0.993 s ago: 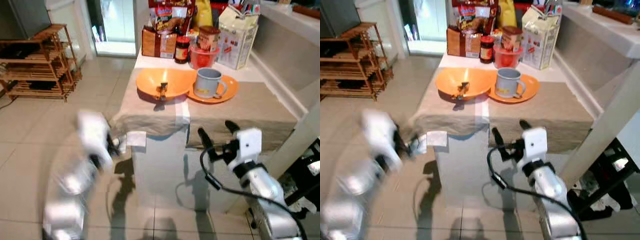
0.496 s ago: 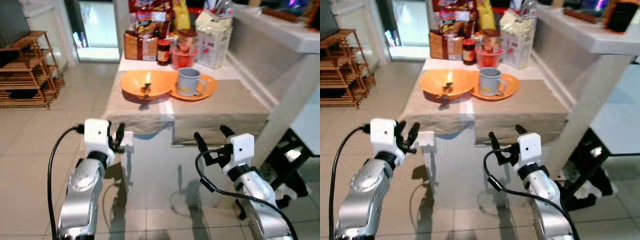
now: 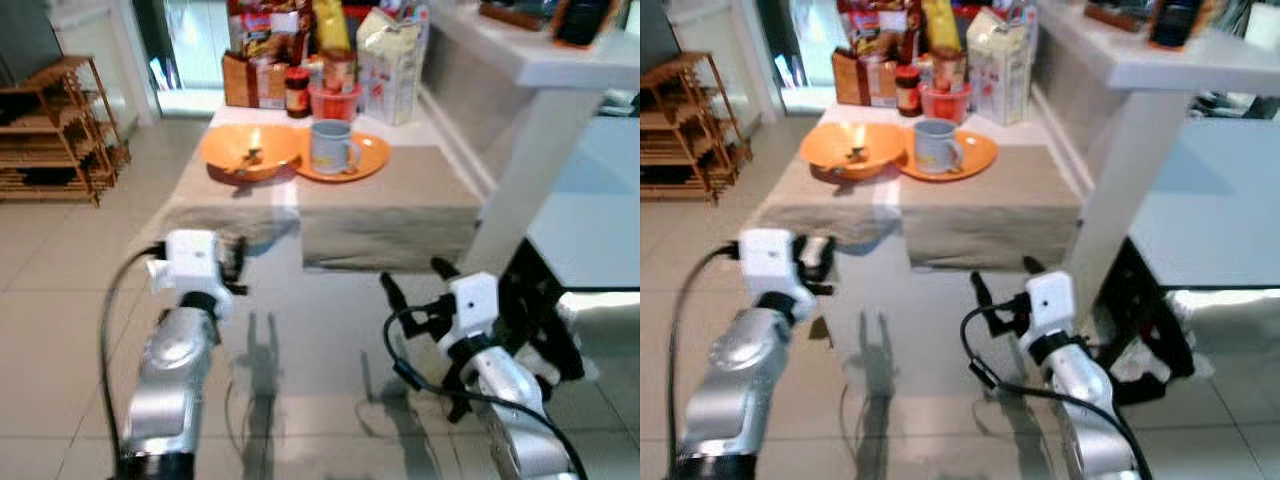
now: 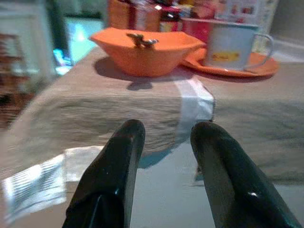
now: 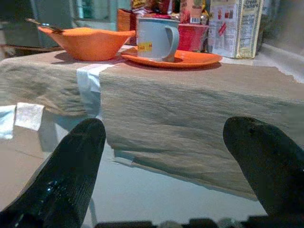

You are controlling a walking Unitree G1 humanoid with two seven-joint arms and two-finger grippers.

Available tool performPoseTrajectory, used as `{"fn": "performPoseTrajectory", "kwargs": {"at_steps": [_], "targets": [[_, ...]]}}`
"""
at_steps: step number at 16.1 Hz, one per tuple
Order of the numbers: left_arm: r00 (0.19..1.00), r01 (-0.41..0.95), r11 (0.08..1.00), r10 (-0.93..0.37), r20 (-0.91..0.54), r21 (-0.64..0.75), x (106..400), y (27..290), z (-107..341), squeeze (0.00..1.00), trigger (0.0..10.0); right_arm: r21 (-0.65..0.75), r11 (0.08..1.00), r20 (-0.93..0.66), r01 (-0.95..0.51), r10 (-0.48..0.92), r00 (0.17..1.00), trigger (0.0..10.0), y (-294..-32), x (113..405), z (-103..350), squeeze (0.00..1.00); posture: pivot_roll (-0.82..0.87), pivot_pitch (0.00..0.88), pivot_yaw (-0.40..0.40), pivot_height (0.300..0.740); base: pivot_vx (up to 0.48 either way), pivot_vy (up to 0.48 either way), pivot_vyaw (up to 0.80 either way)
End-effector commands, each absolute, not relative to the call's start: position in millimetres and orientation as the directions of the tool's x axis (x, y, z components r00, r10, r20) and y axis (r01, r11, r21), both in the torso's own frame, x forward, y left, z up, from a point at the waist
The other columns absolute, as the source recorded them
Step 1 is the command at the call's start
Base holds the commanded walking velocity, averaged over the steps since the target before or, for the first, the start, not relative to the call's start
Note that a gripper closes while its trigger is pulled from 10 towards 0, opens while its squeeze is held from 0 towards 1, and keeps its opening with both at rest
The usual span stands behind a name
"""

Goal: Setting the table

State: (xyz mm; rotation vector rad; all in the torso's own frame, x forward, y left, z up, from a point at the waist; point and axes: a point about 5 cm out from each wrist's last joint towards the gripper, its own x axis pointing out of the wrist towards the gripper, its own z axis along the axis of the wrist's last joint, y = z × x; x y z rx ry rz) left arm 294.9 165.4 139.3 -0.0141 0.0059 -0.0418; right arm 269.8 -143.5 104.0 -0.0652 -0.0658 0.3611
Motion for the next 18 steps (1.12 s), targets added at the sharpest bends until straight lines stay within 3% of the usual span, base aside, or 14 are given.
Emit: {"fn": "performPoseTrajectory", "kwargs": {"at_steps": [1, 5, 8, 14, 16, 18], "targets": [[1.000, 0.020, 1.000, -0.021, -0.013, -0.017, 299.5, 163.0, 139.0, 0.00, 10.0, -0.102, 0.931, 0.067, -0.349, 0.357, 0.932, 10.0, -147.2, 270.6, 108.4, 0.00, -0.04, 0.000, 0.013, 0.740, 0.000, 0.000, 0.00], [1.000, 0.026, 1.000, -0.026, 0.005, 0.017, 300.0, 163.5, 142.0, 0.00, 10.0, -0.108, 0.927, 0.073, -0.359, 0.367, 0.927, 10.0, -143.9, 270.6, 110.8, 0.00, -0.04, 0.000, 0.008, 0.740, 0.000, 0.000, 0.00], [0.997, 0.071, 0.994, -0.073, 0.029, 0.078, 300.6, 154.0, 148.0, 0.00, 10.0, -0.121, 0.924, 0.092, -0.362, 0.373, 0.923, 10.0, -141.9, 275.3, 117.7, 0.00, -0.04, 0.000, 0.006, 0.740, 0.439, 0.000, 0.00], [0.963, 0.233, 0.970, -0.241, 0.119, 0.071, 291.4, 125.0, 184.5, 0.00, 10.0, -0.157, 0.930, 0.135, -0.331, 0.352, 0.926, 10.0, -148.3, 289.3, 134.4, 0.00, -0.03, 0.000, 0.008, 0.740, 0.459, 0.000, 0.00], [0.954, 0.278, 0.959, -0.283, 0.103, 0.060, 265.1, 138.1, 193.0, 0.00, 10.0, -0.190, 0.924, 0.129, -0.332, 0.359, 0.924, 10.0, -151.4, 302.5, 136.6, 0.00, 0.00, 0.000, 0.012, 0.740, 0.000, 0.000, 0.00], [0.971, 0.219, 0.972, -0.226, 0.080, 0.080, 246.0, 158.8, 191.2, 0.00, 10.0, -0.221, 0.909, 0.118, -0.353, 0.384, 0.916, 10.0, -152.4, 321.7, 142.4, 0.00, 0.05, 0.000, -0.011, 0.740, -0.474, 0.000, 0.00]]}}
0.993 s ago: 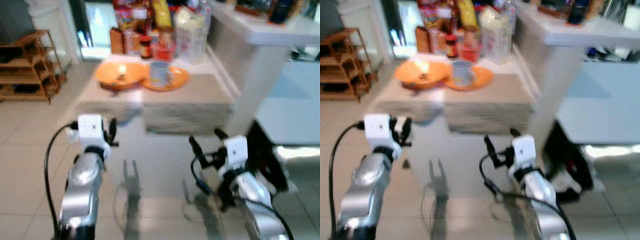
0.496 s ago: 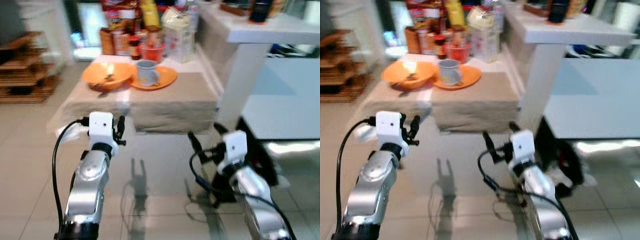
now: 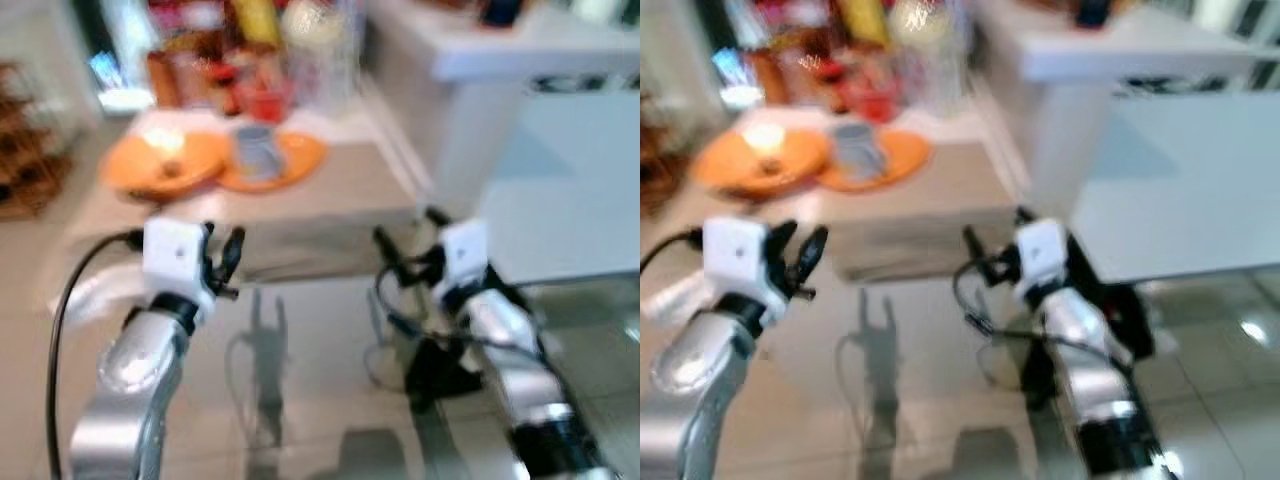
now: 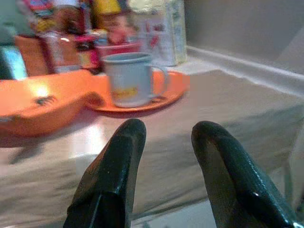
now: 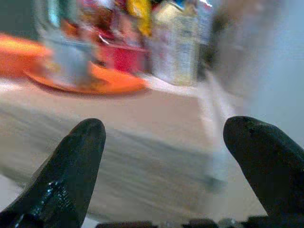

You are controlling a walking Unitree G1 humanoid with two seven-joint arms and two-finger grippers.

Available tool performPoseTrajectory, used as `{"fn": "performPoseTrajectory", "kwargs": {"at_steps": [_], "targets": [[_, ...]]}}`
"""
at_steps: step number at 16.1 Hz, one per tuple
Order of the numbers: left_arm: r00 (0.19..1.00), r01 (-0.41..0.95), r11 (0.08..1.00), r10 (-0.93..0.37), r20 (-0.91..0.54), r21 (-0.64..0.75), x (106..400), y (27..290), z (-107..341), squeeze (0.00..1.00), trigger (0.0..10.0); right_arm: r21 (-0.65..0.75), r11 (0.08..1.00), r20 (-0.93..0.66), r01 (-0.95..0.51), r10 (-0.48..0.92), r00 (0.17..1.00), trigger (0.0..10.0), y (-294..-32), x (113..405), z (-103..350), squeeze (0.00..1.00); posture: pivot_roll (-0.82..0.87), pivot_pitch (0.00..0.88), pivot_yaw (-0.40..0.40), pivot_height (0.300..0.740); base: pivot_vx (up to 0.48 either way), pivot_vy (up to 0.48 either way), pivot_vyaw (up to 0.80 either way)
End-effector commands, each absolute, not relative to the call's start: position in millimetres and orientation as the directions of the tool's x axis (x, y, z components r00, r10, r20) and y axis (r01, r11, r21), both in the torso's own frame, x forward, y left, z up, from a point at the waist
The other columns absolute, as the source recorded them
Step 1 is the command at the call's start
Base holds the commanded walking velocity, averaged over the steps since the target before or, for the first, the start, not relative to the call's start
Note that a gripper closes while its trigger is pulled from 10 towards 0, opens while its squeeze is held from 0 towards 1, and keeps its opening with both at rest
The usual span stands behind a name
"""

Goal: Setting the table

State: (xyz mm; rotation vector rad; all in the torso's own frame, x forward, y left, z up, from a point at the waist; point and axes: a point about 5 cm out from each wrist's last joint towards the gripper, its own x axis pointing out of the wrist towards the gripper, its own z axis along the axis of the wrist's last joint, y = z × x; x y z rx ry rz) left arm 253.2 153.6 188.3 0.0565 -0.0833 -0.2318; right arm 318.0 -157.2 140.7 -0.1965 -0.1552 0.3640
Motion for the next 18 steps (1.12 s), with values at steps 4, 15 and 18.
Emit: {"fn": "performPoseTrajectory", "kwargs": {"at_steps": [4, 15, 18], "targets": [[0.972, 0.203, 0.964, -0.219, 0.084, 0.171, 244.4, 145.7, 195.4, 0.00, 10.0, -0.225, 0.897, 0.137, -0.381, 0.416, 0.899, 10.0, -143.0, 340.2, 153.4, 0.00, 0.10, 0.000, -0.051, 0.740, -0.120, 0.000, 0.00], [0.964, -0.073, 0.997, 0.068, -0.256, -0.009, 175.3, 217.6, 86.9, 0.00, 10.0, -0.076, 0.912, -0.084, -0.403, 0.397, 0.914, 10.0, -160.0, 228.3, 82.0, 0.00, 0.01, 0.000, 0.002, 0.740, 0.000, 0.000, 0.00], [0.982, -0.019, 0.999, 0.024, -0.186, 0.026, 185.4, 202.5, 94.7, 0.00, 10.0, -0.076, 0.918, -0.092, -0.388, 0.381, 0.920, 10.0, -161.5, 231.0, 72.7, 0.00, 0.01, 0.000, -0.009, 0.740, 0.000, 0.000, 0.00]]}}
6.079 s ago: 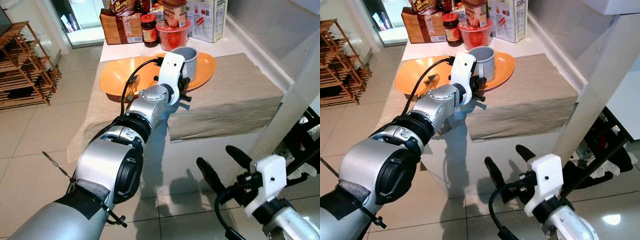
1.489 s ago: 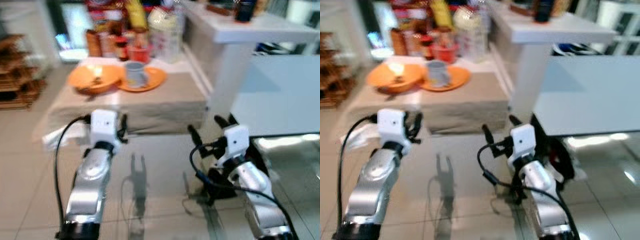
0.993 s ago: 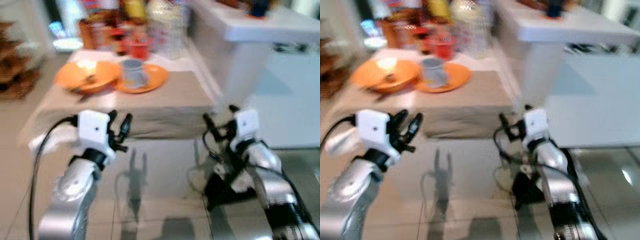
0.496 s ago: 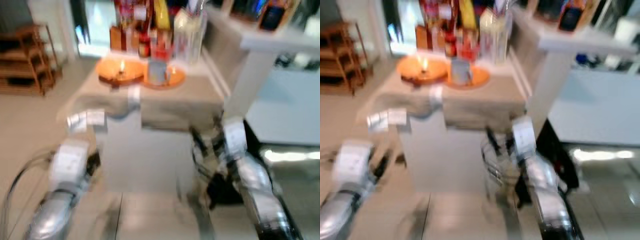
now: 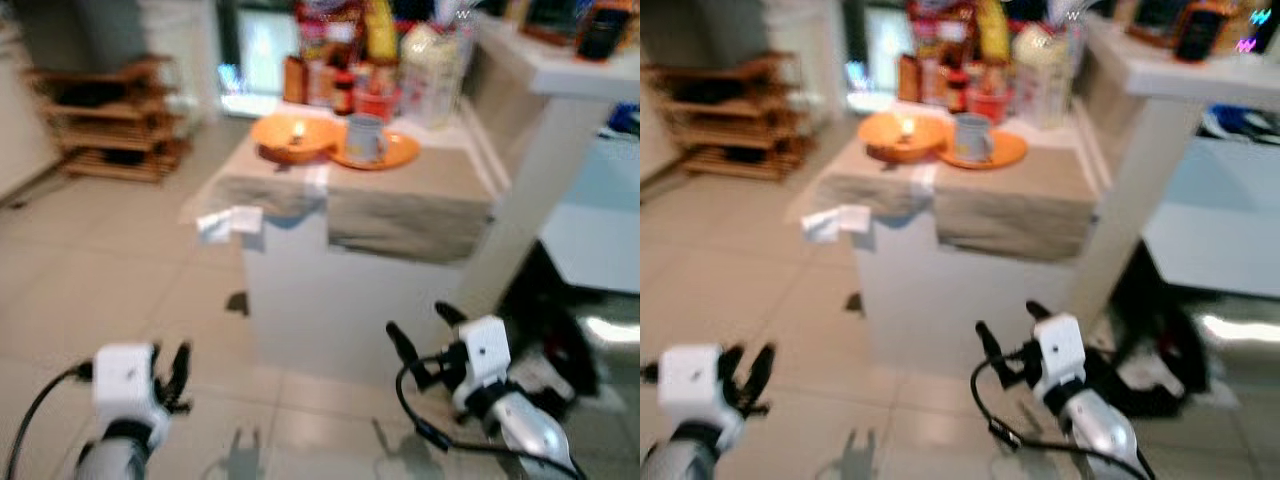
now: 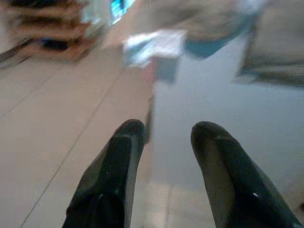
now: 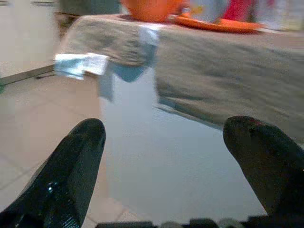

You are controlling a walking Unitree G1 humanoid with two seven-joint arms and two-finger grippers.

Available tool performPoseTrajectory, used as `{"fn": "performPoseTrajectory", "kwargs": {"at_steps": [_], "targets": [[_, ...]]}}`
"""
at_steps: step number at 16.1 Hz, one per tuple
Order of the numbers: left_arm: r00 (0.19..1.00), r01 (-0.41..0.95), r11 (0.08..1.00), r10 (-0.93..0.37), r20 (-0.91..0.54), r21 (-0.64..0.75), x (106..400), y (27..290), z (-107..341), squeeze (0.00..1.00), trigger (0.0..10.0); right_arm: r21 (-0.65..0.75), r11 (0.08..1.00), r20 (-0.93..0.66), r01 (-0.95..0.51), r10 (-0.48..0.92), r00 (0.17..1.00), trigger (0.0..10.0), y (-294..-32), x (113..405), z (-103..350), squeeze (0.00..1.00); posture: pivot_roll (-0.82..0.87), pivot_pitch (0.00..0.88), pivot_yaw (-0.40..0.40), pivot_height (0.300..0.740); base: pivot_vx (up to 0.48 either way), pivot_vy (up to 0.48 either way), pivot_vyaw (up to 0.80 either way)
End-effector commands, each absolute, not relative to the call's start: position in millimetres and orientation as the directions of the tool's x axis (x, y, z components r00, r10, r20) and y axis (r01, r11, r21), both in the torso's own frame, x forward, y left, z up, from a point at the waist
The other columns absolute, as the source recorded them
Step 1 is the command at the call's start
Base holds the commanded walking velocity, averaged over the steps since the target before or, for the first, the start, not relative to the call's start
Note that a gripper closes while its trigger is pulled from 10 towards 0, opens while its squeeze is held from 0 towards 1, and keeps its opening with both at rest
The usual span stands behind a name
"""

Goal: Setting the table

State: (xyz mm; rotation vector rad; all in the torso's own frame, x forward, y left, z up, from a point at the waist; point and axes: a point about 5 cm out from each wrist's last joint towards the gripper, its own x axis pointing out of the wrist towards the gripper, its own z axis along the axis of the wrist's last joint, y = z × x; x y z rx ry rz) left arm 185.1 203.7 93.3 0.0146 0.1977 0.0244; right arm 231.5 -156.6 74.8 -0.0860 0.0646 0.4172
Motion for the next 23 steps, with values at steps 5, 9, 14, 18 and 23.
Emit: {"fn": "performPoseTrajectory", "kwargs": {"at_steps": [5, 9, 14, 18, 23], "targets": [[0.988, 0.027, 0.997, -0.016, -0.153, 0.074, 193.3, 193.4, 100.6, 0.00, 10.0, -0.061, 0.935, -0.153, -0.350, 0.338, 0.929, 10.0, -171.3, 232.8, 32.6, 0.00, 0.01, 0.000, -0.005, 0.740, 0.157, 0.110, 0.00], [0.991, 0.068, 0.994, -0.058, -0.117, 0.082, 200.9, 184.1, 108.5, 0.00, 10.0, -0.068, 0.934, -0.072, -0.350, 0.345, 0.936, 10.0, -168.9, 242.6, 53.2, 0.00, 0.01, 0.000, -0.005, 0.740, 0.437, 0.000, 0.00], [0.989, 0.123, 0.987, -0.113, -0.096, 0.103, 207.1, 175.2, 113.3, 0.00, 10.0, -0.083, 0.928, -0.021, -0.363, 0.362, 0.932, 10.0, -160.5, 246.9, 70.0, 0.00, 0.01, 0.000, -0.001, 0.740, 0.449, 0.000, 0.00], [0.988, 0.147, 0.979, -0.138, -0.073, 0.140, 211.1, 171.8, 118.3, 0.00, 10.0, -0.080, 0.927, -0.013, -0.366, 0.366, 0.930, 10.0, -154.4, 248.1, 79.7, 0.00, 0.01, 0.000, 0.002, 0.740, 0.449, 0.000, 0.00], [0.987, 0.151, 0.980, -0.143, -0.068, 0.130, 212.2, 170.4, 119.5, 0.00, 10.0, -0.081, 0.921, 0.019, -0.380, 0.383, 0.924, 10.0, -146.4, 256.5, 94.2, 0.00, 0.02, 0.000, 0.000, 0.740, 0.449, 0.000, 0.00]]}}
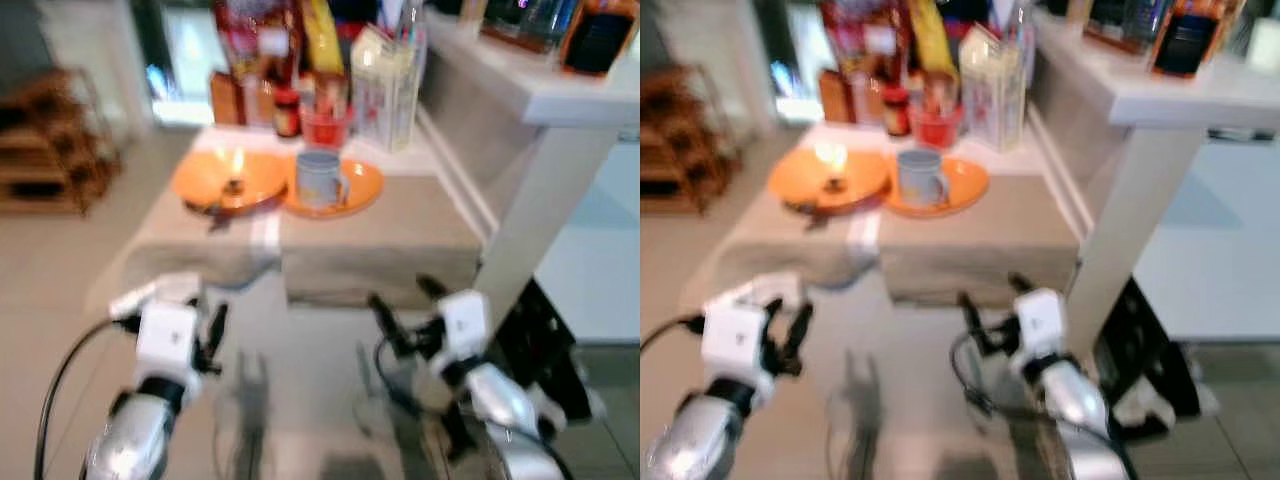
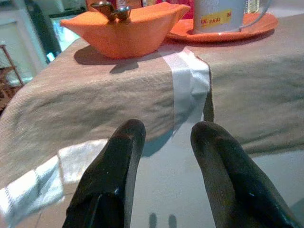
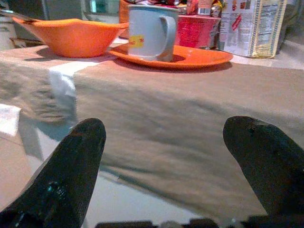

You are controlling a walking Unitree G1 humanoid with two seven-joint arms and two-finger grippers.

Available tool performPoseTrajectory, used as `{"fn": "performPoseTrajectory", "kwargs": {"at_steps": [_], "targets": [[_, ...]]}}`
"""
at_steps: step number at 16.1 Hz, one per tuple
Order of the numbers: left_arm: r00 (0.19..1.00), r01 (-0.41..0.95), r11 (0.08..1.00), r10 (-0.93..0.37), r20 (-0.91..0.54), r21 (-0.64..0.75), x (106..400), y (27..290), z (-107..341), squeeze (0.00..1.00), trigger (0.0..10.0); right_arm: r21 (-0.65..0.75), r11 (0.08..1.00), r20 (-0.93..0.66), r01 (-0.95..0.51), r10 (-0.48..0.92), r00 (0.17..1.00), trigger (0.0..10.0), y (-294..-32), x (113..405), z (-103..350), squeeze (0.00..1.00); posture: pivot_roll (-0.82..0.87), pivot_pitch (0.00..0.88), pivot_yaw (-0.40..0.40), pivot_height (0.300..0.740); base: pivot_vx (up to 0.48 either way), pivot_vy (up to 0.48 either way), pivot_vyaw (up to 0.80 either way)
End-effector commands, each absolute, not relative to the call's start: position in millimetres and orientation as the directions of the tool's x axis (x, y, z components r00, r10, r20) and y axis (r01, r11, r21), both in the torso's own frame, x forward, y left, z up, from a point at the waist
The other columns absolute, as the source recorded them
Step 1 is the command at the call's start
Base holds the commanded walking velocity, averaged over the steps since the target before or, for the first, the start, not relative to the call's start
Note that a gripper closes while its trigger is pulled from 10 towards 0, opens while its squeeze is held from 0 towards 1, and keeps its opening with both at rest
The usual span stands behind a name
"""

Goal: Setting the table

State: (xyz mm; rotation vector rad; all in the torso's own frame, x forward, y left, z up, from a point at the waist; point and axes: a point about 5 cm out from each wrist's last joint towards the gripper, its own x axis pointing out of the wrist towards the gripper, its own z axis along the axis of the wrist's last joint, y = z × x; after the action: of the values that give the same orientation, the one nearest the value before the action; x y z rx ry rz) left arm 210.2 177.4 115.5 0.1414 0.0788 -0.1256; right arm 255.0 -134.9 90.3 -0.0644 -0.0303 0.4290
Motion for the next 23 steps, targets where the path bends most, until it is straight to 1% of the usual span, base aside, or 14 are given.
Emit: {"fn": "performPoseTrajectory", "kwargs": {"at_steps": [1, 2, 3, 8, 9, 11, 12, 13, 15, 18, 21, 23], "targets": [[0.988, 0.150, 0.979, -0.142, -0.062, 0.142, 212.5, 169.9, 120.3, 0.00, 10.0, -0.084, 0.922, 0.024, -0.379, 0.382, 0.924, 10.0, -146.6, 259.2, 97.6, 0.00, 0.02, 0.000, 0.000, 0.740, 0.450, 0.000, 0.00], [0.989, 0.143, 0.978, -0.137, -0.048, 0.153, 212.7, 170.0, 121.8, 0.00, 10.0, -0.086, 0.922, 0.028, -0.378, 0.382, 0.924, 10.0, -146.6, 261.9, 100.3, 0.00, 0.03, 0.000, 0.000, 0.740, 0.450, 0.000, 0.00], [0.988, 0.153, 0.976, -0.147, -0.055, 0.154, 213.2, 168.7, 121.8, 0.00, 10.0, -0.094, 0.924, 0.051, -0.369, 0.375, 0.926, 10.0, -146.5, 269.8, 109.3, 0.00, 0.03, 0.000, 0.001, 0.740, 0.000, 0.000, 0.00], [0.988, 0.153, 0.976, -0.148, -0.048, 0.154, 213.8, 167.7, 123.6, 0.00, 10.0, -0.109, 0.929, 0.058, -0.353, 0.361, 0.931, 10.0, -149.6, 281.0, 116.5, 0.00, 0.03, 0.000, 0.005, 0.740, 0.000, 0.000, 0.00], [0.988, 0.156, 0.975, -0.151, -0.046, 0.156, 215.0, 166.6, 123.9, 0.00, 10.0, -0.115, 0.927, 0.071, -0.356, 0.365, 0.928, 10.0, -147.9, 290.9, 121.3, 0.00, 0.02, 0.000, 0.013, 0.740, 0.000, 0.000, 0.00], [0.986, 0.166, 0.974, -0.161, -0.045, 0.156, 216.5, 164.1, 124.6, 0.00, 10.0, -0.142, 0.909, 0.087, -0.392, 0.406, 0.910, 10.0, -135.9, 312.0, 129.4, 0.00, 0.04, 0.000, 0.019, 0.740, 0.000, 0.000, 0.00], [0.986, 0.166, 0.973, -0.161, -0.045, 0.157, 215.6, 164.2, 125.4, 0.00, 10.0, -0.145, 0.909, 0.094, -0.391, 0.406, 0.909, 10.0, -133.7, 320.1, 133.1, 0.00, 0.05, 0.000, 0.020, 0.740, 0.000, 0.000, 0.00], [0.986, 0.166, 0.974, -0.161, -0.045, 0.157, 214.4, 164.5, 125.7, 0.00, 10.0, -0.147, 0.909, 0.095, -0.390, 0.405, 0.909, 10.0, -133.2, 322.3, 134.2, 0.00, 0.05, 0.000, 0.022, 0.740, 0.000, 0.000, 0.00], [0.986, 0.162, 0.974, -0.156, -0.053, 0.158, 209.3, 165.9, 126.1, 0.00, 10.0, -0.153, 0.908, 0.091, -0.391, 0.407, 0.909, 10.0, -128.5, 333.6, 137.3, 0.00, 0.07, 0.000, 0.024, 0.740, 0.000, 0.000, 0.00], [0.990, 0.131, 0.975, -0.122, -0.064, 0.178, 196.7, 175.3, 130.7, 0.00, 10.0, -0.132, 0.908, 0.116, -0.398, 0.413, 0.903, 10.0, -113.8, 359.8, 152.0, 0.00, 0.16, 0.000, 0.010, 0.740, 0.000, 0.000, 0.00], [0.994, 0.101, 0.979, -0.091, -0.067, 0.179, 188.9, 178.5, 133.6, 0.00, 10.0, -0.135, 0.905, 0.111, -0.405, 0.420, 0.901, 10.0, -105.3, 377.4, 163.3, 0.00, 0.20, 0.000, -0.006, 0.740, 0.000, 0.000, 0.00], [0.994, 0.095, 0.979, -0.083, -0.072, 0.178, 187.2, 179.3, 134.1, 0.00, 10.0, -0.146, 0.898, 0.108, -0.415, 0.431, 0.896, 10.0, -99.0, 381.7, 166.6, 0.00, 0.21, 0.000, -0.006, 0.740, 0.000, 0.000, 0.00]]}}
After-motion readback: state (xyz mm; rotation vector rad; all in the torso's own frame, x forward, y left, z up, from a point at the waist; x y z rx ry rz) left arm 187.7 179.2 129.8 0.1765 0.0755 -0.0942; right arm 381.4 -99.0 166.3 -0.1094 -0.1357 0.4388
